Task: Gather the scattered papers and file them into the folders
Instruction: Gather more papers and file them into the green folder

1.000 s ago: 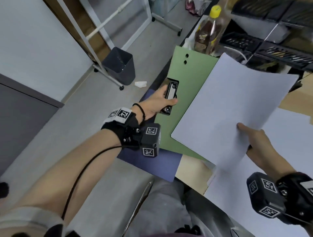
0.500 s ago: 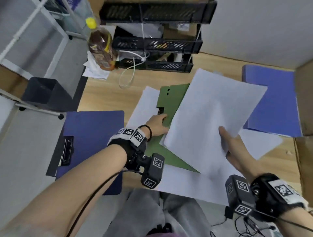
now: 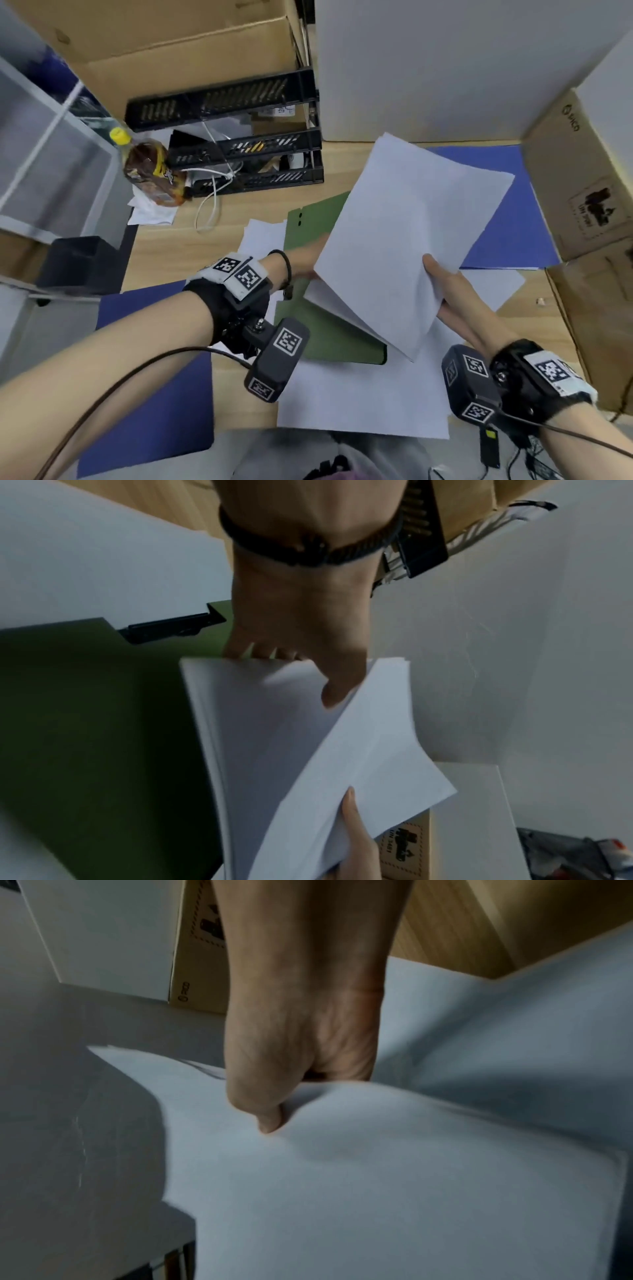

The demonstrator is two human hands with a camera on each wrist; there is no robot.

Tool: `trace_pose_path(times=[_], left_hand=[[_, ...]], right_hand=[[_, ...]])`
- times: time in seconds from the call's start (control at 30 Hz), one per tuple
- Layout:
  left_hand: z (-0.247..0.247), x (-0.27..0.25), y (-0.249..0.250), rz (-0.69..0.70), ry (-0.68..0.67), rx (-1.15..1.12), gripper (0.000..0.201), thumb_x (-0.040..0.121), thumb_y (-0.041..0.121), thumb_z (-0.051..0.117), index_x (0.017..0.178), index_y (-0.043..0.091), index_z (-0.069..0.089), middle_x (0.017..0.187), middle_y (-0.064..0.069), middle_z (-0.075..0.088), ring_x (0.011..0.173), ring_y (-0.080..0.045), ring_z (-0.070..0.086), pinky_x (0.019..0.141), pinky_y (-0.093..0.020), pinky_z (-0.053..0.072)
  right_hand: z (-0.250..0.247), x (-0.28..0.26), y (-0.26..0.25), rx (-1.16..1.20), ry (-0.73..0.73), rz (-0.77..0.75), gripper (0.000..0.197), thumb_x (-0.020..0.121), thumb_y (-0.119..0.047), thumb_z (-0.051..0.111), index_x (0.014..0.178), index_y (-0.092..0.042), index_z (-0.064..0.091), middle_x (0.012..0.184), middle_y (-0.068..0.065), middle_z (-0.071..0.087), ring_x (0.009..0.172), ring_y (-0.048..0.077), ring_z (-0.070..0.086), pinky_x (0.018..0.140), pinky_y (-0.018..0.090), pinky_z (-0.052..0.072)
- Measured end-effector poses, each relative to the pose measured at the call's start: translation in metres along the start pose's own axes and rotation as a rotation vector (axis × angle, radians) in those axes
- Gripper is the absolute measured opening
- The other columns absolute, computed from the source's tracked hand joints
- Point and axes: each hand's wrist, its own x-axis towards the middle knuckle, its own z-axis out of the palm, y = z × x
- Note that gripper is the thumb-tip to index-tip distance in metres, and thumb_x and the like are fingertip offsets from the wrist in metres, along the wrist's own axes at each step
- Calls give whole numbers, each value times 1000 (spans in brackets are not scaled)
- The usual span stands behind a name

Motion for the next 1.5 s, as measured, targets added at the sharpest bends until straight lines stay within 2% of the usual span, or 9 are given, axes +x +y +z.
trace_pose_path(times=[0.07,0.17,0.37,0.47,0.57,0.7,1.07,1.33,1.5], left_hand=[[10,5,18,33,33,70,25,104,17,35,117,13,56,104,3,59,85,-11,55,60,-11,47],[8,22,15,-32,97,303,41,104,18,30,139,3,45,143,-10,45,129,-28,44,99,-30,38],[32,80,-4,-126,157,673,47,96,23,46,139,5,40,143,-16,42,128,-33,45,105,-36,38],[52,112,-25,-291,251,812,82,83,54,58,145,11,27,155,-22,17,136,-44,31,110,-51,32],[80,138,-37,-352,266,740,113,72,70,61,152,13,6,158,-23,-7,144,-47,8,115,-58,19],[110,157,-33,-390,297,767,123,71,71,61,152,11,-9,156,-27,-17,143,-50,-5,115,-60,8],[118,178,-20,-448,336,801,127,69,60,71,151,13,-14,151,-35,-20,136,-58,18,113,-57,24],[113,185,-9,-459,410,873,116,70,64,64,149,8,-1,148,-36,10,132,-51,29,105,-52,34],[109,185,2,-436,387,937,118,64,65,66,149,10,4,145,-26,29,127,-43,41,90,-42,40]], right_hand=[[-16,7,1,-59,53,6,33,102,-26,47,133,-17,54,121,0,69,111,18,66,96,34,50],[-46,15,8,-240,197,23,32,102,-28,47,128,-12,55,106,1,70,97,22,66,87,38,51],[-105,-4,40,-384,413,129,29,101,-22,45,120,-2,53,100,11,64,96,31,59,85,40,48],[-126,-17,66,-354,436,209,41,100,-30,48,129,-3,54,123,15,64,110,35,61,101,50,47],[-131,-27,80,-288,403,227,31,100,-26,47,122,-6,57,110,12,69,101,33,66,93,50,53],[-126,-33,82,-217,379,194,30,102,-25,46,127,-10,54,111,7,68,99,28,66,85,43,55],[-132,-35,100,-178,346,167,38,101,-26,46,136,-11,53,124,5,66,108,22,65,90,36,55],[-131,-37,97,-185,327,147,41,102,-29,45,138,-10,51,124,5,66,109,23,64,97,40,51],[-129,-44,96,-198,313,128,36,103,-28,45,134,-12,55,122,5,68,106,20,66,87,32,54]])
